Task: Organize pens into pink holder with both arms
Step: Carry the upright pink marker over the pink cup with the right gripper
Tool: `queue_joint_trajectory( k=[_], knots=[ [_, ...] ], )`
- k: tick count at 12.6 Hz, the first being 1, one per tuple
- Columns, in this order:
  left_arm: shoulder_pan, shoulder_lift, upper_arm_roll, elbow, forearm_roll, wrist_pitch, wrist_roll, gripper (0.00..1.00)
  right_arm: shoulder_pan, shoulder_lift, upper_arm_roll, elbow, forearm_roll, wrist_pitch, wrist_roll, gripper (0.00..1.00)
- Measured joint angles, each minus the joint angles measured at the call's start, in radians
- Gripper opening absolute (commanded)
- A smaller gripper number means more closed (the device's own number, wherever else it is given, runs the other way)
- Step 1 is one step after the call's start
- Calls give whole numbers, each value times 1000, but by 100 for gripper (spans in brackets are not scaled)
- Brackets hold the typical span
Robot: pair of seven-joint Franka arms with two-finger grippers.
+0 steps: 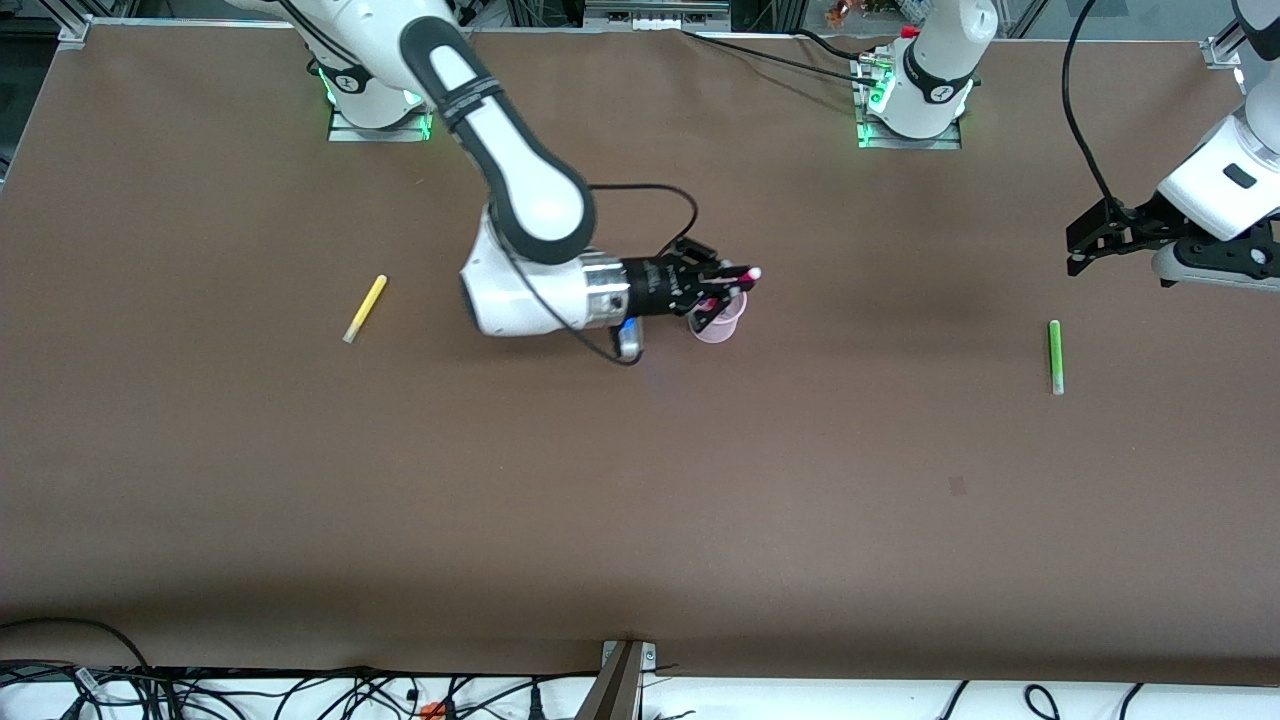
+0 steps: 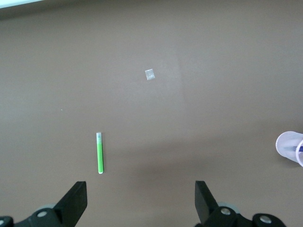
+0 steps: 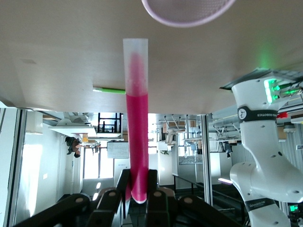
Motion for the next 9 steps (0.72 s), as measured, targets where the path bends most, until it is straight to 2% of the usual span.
queue_joint_trajectory(
  k=[3, 9],
  knots=[
    [2, 1, 6, -7, -15, 3, 1, 100, 56, 5, 0, 0, 16, 71, 0, 0],
    [1, 1, 1, -7, -20, 4, 1, 100, 62, 84, -4, -3, 32, 79, -50, 0]
  ],
)
